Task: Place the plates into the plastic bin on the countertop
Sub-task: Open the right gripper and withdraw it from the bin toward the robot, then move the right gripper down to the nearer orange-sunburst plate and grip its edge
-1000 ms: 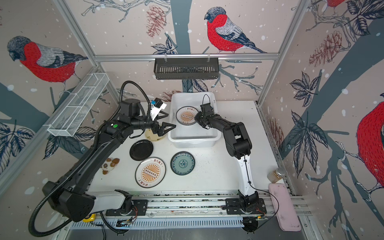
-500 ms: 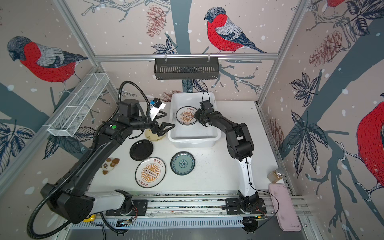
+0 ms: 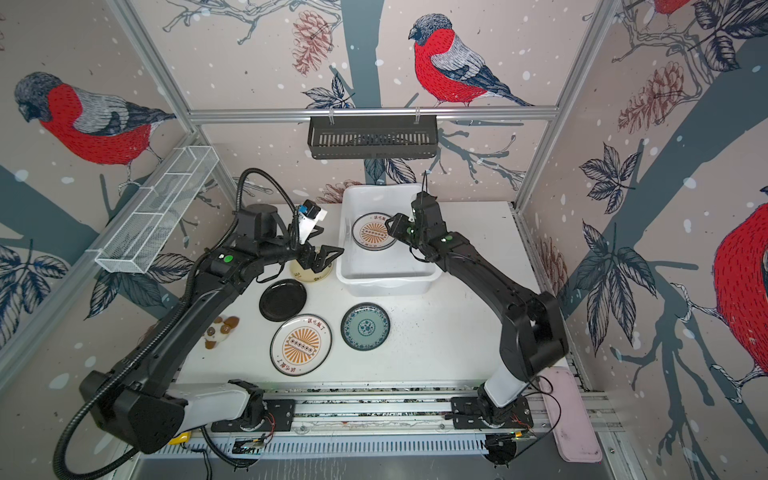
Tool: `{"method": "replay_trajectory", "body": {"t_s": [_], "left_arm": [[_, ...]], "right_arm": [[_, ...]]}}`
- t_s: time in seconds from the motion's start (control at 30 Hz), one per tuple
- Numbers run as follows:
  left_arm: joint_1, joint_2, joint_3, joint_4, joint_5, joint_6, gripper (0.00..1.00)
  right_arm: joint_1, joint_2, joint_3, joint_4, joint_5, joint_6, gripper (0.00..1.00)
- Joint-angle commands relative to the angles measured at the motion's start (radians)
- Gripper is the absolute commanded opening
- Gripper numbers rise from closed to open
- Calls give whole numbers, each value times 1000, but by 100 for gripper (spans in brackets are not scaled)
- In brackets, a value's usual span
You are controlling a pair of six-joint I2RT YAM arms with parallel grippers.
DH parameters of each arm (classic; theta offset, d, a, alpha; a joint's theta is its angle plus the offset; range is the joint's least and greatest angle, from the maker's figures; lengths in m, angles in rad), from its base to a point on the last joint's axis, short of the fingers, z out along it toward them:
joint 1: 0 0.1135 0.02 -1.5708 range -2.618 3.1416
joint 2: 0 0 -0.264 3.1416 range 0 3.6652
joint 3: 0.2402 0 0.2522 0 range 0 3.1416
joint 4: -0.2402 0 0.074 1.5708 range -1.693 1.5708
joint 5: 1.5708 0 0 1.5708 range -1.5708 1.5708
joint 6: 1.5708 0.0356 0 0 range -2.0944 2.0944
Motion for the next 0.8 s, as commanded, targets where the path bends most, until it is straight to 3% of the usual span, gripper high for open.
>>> {"method": "replay_trajectory", "body": {"t_s": [0.0,0.2,0.37,0.57,0.77], "left_arm": [[27,-20,-21,3,-14,4,94],[86,-49,-55,-14,20,19,92],[95,-63,-70,-15,4,14,91],[95,-52,-67,-3,44,-5,86],[96,-47,-32,-17,67,-31,78]], "right_arm": [[24,-118,-111,68,-72,-69,48],[147,-342,-327,63,-109,-86,51],[287,-449,-499,149,-65,6,52],[459,-444,-590,218,56,120,52],[554,-404,-599,269,131,205,52]]}}
